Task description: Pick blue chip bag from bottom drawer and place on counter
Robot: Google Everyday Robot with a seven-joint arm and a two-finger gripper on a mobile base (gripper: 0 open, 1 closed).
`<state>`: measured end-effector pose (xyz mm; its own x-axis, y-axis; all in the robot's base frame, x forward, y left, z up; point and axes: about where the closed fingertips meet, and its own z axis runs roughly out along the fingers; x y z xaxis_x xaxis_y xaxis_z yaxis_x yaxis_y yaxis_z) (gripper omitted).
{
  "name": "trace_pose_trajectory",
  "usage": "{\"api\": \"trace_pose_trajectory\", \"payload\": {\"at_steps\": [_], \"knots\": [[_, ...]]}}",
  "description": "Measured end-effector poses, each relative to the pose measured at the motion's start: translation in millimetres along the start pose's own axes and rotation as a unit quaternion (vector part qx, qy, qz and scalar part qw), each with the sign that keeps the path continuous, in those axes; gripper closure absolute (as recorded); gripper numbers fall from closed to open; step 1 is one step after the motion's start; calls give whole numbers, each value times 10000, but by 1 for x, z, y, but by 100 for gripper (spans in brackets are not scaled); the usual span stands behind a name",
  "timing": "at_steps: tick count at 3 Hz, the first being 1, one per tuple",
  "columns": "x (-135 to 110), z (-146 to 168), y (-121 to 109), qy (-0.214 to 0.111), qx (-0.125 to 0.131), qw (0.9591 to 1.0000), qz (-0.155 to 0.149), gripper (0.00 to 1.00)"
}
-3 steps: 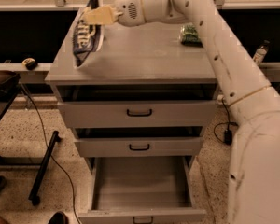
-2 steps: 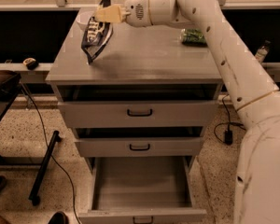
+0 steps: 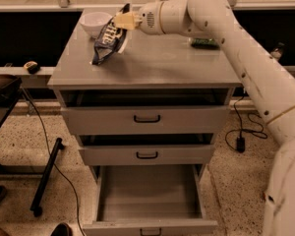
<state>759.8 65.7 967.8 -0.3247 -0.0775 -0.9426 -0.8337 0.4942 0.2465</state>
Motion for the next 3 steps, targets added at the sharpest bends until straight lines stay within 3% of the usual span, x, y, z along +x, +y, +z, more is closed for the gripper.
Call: {"api": "trace_pose_trajectory", "payload": {"at_steps": [1, 2, 3], "knots": [[32, -10, -22, 413, 700, 9965, -217, 100], [64, -19, -41, 1122, 1300, 9839, -499, 100], [70, -23, -49, 1204, 1399, 9813, -542, 74]]}}
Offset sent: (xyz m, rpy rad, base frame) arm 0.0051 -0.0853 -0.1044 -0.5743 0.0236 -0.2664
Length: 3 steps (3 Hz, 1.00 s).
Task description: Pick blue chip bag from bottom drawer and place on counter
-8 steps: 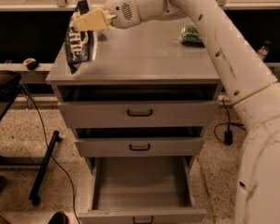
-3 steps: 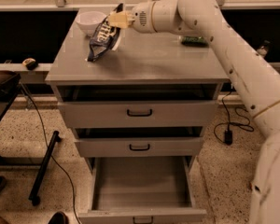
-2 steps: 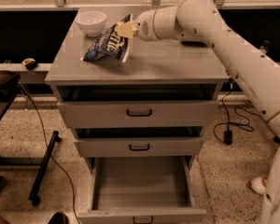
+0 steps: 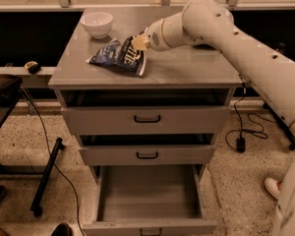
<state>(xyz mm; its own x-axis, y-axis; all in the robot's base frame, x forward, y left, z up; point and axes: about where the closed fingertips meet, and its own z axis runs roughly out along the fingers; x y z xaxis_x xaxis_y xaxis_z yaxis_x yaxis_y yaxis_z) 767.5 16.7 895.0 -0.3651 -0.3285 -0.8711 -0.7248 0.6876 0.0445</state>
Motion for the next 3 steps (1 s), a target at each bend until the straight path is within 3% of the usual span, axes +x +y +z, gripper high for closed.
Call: {"api": "trace_pose_trajectory", "payload": {"at_steps": [1, 2, 3], "knots": [[0, 0, 0, 0, 0, 10000, 0, 51], [-1, -1, 2, -2, -13, 10000, -31, 20], [-3, -3, 6, -10, -47, 9999, -115, 0]]}}
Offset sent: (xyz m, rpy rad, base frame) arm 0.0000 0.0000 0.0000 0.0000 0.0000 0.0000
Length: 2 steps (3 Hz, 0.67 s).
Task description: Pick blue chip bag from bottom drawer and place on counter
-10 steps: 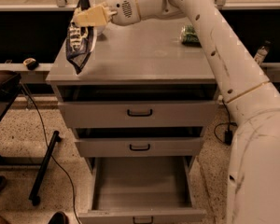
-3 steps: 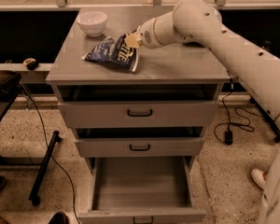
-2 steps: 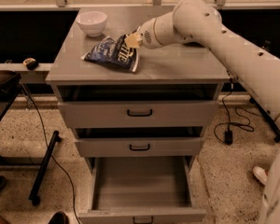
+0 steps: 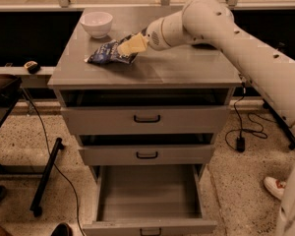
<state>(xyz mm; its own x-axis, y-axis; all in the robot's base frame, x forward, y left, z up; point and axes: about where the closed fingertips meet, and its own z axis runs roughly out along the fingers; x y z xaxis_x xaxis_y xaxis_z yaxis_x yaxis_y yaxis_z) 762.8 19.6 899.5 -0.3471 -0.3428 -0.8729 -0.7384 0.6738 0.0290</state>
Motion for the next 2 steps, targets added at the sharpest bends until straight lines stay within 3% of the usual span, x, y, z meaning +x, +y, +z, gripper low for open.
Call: {"api": "trace_pose_trajectory", "payload": {"at_steps": [1, 2], "knots": [[-10, -26, 1, -477, -218, 9986, 55, 0], [-21, -80, 4, -1095, -305, 9934, 168, 0]]}}
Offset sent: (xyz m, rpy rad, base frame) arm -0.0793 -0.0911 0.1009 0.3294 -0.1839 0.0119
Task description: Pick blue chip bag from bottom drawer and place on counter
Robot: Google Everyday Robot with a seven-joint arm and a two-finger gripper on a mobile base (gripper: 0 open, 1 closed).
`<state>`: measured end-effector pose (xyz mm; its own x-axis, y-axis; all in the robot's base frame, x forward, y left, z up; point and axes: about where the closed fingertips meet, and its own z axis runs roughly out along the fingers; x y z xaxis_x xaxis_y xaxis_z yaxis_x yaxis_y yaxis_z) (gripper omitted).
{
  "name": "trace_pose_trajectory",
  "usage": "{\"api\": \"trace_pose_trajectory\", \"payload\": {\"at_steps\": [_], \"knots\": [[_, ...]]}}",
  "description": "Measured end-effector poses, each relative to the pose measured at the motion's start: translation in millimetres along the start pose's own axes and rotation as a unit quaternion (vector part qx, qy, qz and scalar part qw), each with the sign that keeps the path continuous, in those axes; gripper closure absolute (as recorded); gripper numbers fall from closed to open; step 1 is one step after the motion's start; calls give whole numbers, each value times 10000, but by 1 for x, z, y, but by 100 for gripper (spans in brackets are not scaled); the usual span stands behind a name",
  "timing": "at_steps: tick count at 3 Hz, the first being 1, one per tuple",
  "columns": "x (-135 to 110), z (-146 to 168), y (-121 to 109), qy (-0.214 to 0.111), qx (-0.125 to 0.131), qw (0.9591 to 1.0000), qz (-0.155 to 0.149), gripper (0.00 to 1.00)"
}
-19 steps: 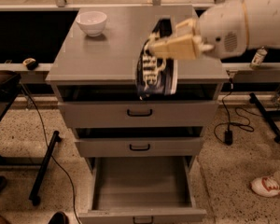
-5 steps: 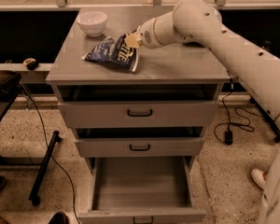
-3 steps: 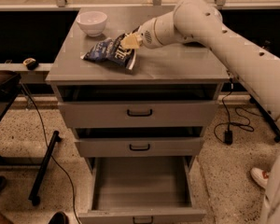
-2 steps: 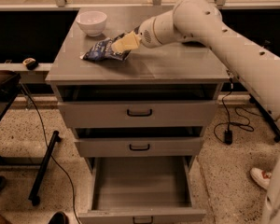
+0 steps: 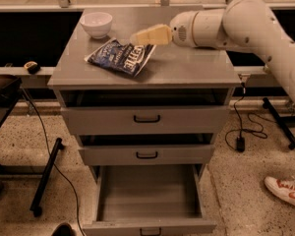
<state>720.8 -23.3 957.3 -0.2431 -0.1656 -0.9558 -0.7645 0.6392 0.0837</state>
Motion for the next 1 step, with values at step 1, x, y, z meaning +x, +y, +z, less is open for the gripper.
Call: {"api": "trace_pose_trajectory", "payload": {"at_steps": [1], "knots": [[-2, -12, -2, -85, 26, 10000, 32, 0]]}}
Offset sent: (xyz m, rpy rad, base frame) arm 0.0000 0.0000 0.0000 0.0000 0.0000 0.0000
